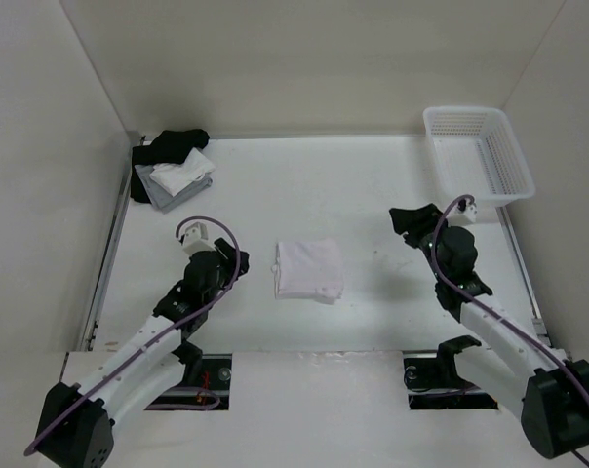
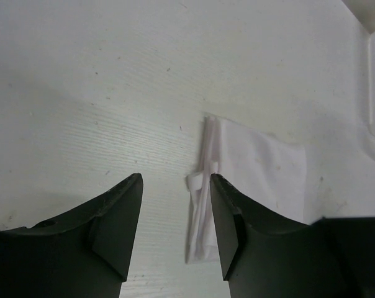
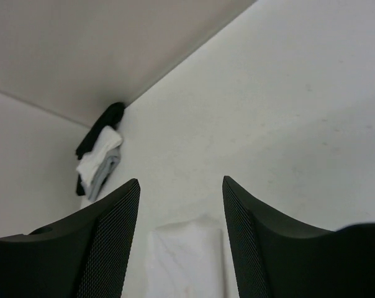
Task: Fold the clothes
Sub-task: Fold the tank top
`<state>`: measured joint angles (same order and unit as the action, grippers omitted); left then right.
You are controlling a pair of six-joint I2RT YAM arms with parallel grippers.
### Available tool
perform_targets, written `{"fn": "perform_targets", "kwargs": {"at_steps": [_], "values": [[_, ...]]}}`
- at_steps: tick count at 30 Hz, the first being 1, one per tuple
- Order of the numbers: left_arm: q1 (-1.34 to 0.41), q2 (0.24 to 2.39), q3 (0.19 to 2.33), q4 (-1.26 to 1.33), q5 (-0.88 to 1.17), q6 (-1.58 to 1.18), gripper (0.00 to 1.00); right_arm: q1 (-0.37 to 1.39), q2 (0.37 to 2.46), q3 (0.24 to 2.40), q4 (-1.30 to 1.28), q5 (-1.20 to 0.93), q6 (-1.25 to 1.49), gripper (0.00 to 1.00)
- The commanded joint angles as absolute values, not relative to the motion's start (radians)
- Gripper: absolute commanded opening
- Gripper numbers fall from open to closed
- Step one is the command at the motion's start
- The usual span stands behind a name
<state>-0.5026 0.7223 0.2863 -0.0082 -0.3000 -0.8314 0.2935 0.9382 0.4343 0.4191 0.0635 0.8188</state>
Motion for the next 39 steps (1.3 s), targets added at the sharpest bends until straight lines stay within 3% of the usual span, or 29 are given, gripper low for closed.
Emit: {"fn": "perform_targets", "kwargs": {"at_steps": [1, 3, 6, 8, 12, 16, 19, 39], "values": [[-0.458, 0.75, 0.348, -0.006, -0.264, -0.787, 0.46, 0.263, 0.873, 0.362, 0.445, 0.152, 0.795, 0.58], [-0.435, 0.776, 0.359, -0.006, -0.255, -0.784, 0.47, 0.237, 0.856, 0.322, 0.446, 0.163, 0.796, 0.44], [-0.415, 0.81, 0.371, -0.006, -0.236, -0.782, 0.46, 0.231, 0.876, 0.292, 0.478, 0.172, 0.822, 0.1], [-0.413, 0.824, 0.373, -0.006, -0.232, -0.781, 0.46, 0.228, 0.893, 0.294, 0.48, 0.163, 0.834, 0.05], [-0.415, 0.825, 0.367, -0.006, -0.236, -0.778, 0.45, 0.231, 0.929, 0.301, 0.486, 0.16, 0.836, 0.11], [-0.427, 0.853, 0.371, -0.005, -0.238, -0.758, 0.47, 0.234, 0.962, 0.305, 0.515, 0.16, 0.833, 0.39], [-0.447, 0.871, 0.376, 0.011, -0.233, -0.758, 0.55, 0.234, 0.973, 0.301, 0.531, 0.16, 0.838, 0.49], [-0.536, 0.97, 0.414, 0.098, -0.225, -0.755, 0.63, 0.252, 1.002, 0.318, 0.531, 0.14, 0.827, 0.51]]}}
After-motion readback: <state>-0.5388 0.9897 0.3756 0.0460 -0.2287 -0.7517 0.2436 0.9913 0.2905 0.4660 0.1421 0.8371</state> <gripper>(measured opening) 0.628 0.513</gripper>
